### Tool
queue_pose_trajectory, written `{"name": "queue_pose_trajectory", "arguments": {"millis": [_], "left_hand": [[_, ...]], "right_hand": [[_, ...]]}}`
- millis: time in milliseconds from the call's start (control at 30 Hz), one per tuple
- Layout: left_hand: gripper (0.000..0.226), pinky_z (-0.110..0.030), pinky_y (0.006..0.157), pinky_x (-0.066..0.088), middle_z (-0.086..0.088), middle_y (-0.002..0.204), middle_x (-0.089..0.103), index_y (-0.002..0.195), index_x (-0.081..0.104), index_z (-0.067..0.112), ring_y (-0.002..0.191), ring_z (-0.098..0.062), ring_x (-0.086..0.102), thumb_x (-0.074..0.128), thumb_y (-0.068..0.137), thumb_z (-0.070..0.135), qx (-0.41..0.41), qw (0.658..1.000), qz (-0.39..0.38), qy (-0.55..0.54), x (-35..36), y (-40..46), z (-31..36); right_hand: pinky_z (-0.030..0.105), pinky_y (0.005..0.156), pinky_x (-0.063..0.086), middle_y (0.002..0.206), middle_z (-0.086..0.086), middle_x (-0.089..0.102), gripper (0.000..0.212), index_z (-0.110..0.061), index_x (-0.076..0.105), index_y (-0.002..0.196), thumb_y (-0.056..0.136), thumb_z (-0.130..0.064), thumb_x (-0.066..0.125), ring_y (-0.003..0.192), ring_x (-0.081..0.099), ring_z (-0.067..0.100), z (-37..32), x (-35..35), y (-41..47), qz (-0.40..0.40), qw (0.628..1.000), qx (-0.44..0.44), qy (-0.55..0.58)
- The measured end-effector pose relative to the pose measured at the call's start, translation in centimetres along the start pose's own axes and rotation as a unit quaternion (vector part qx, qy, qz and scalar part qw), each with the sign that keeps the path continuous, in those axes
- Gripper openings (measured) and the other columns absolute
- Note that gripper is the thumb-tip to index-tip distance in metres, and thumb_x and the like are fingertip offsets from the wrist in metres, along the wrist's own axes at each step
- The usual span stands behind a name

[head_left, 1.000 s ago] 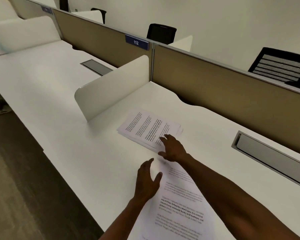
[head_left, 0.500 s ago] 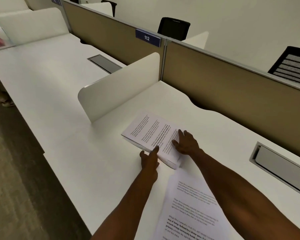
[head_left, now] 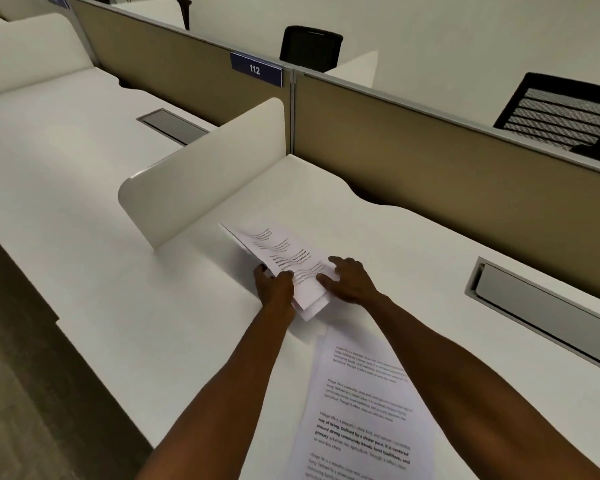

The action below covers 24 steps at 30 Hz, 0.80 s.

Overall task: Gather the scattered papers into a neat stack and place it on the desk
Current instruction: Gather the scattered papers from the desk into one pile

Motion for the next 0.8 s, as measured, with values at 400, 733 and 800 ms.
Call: {"name": "queue_pose_trajectory", "arguments": {"millis": [400, 733, 800], "left_hand": [[0.063, -0.055, 0.103, 0.047, -0.018, 0.138, 0.058, 0.139, 0.049, 0.013, 0.122, -0.04, 0.056, 0.062, 0.08, -0.007, -0.059, 0.923, -0.379, 0.005, -0.6, -7.9, 2.6], [0.068, -0.056, 0.103, 0.046, -0.022, 0.141, 0.054, 0.142, 0.046, 0.014, 0.125, -0.044, 0.053, 0.057, 0.079, -0.007, -0.122, 0.864, -0.486, 0.047, -4.0, -13.6, -1.9], [0.067, -0.05, 0.093, 0.054, -0.02, 0.134, 0.061, 0.136, 0.052, 0.015, 0.118, -0.041, 0.06, 0.062, 0.074, -0.007, -0.103, 0.88, -0.444, 0.135, -5.2, -13.7, -2.6]], "right_hand": [[0.04, 0.08, 0.057, 0.114, 0.01, 0.072, 0.079, -0.022, 0.053, 0.131, 0.069, -0.068, 0.07, 0.094, 0.073, 0.027, 4.6, -7.2, -13.0, -0.047, 0.828, 0.169, 0.533], [0.051, 0.104, 0.047, 0.13, 0.018, 0.064, 0.053, -0.008, 0.06, 0.131, 0.085, -0.031, 0.073, 0.121, 0.06, 0.035, 6.7, -2.9, -26.1, -0.032, 0.652, 0.168, 0.739], [0.054, 0.096, 0.052, 0.126, 0.019, 0.066, 0.044, -0.006, 0.058, 0.13, 0.088, -0.011, 0.068, 0.113, 0.065, 0.039, 7.4, -2.6, -27.5, 0.046, 0.673, 0.146, 0.723]]}}
Point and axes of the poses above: each hand's wrist, its own y-axis towards the middle knuckle, its own x-axis out of the palm, z = x × y, the point moved 1 cm from there along y, towards the middle knuckle
